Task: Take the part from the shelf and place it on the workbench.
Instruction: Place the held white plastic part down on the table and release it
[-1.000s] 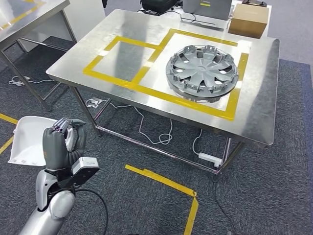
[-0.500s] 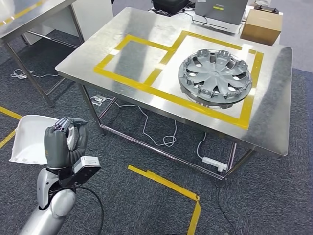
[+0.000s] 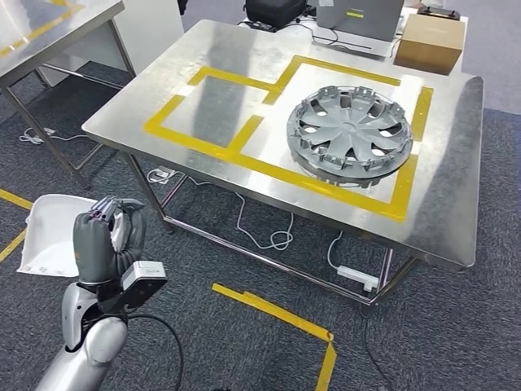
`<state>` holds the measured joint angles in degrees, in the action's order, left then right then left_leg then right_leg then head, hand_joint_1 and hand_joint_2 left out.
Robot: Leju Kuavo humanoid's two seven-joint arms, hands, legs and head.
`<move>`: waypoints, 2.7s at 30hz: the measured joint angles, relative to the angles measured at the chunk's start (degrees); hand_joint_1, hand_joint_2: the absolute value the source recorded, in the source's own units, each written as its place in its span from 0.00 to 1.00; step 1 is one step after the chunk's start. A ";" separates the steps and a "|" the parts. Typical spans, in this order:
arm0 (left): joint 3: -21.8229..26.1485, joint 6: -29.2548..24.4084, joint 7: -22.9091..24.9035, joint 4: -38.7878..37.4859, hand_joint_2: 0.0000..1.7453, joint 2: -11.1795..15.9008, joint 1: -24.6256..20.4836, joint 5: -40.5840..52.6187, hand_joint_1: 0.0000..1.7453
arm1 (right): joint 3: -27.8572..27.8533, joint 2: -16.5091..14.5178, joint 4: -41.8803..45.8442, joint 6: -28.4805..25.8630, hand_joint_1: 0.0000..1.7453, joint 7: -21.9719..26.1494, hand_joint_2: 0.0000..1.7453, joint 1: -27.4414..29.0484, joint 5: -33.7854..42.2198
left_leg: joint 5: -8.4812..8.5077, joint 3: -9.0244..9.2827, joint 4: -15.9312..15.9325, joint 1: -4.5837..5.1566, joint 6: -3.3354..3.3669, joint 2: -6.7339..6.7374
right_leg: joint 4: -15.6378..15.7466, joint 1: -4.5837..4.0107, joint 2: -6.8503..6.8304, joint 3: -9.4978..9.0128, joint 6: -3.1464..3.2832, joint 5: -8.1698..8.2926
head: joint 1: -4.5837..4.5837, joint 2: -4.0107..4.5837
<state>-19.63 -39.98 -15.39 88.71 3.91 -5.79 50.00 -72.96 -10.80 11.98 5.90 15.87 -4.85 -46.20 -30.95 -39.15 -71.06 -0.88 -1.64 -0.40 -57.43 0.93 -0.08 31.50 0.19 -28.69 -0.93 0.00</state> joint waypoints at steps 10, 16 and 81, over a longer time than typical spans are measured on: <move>0.02 -0.01 0.03 -0.01 1.00 -0.02 -0.09 0.02 1.00 | 0.01 0.02 0.00 0.00 0.00 0.02 0.00 -0.21 -0.01 | 3.51 5.30 12.09 0.11 3.20 0.18 | -7.16 -0.11 -0.07 2.86 -2.68 -5.09 | 0.75 0.00; 0.01 0.00 0.03 -0.01 1.00 -0.08 0.01 0.01 1.00 | 0.00 0.02 0.00 -0.01 0.00 0.01 0.00 0.02 -0.01 | 1.64 7.49 12.08 0.71 3.65 -0.16 | -10.58 -0.39 0.00 8.08 -1.87 -0.82 | 0.92 0.00; -1.00 1.42 -0.04 -1.72 1.00 0.14 -1.80 -0.69 1.00 | 0.02 -0.29 -0.01 -2.04 0.00 -4.39 0.00 -0.12 -0.31 | 0.41 8.79 12.61 0.40 2.14 0.12 | -1.68 -0.75 0.25 4.11 -1.36 1.87 | 1.01 0.00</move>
<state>-20.63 -38.56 -15.44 86.99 4.05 -7.59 49.31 -72.94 -11.09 11.97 3.86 11.47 -4.97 -46.51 -30.54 -30.36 -58.45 -0.49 0.50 -0.27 -59.11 0.18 0.17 35.61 -1.17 -26.82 0.08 0.00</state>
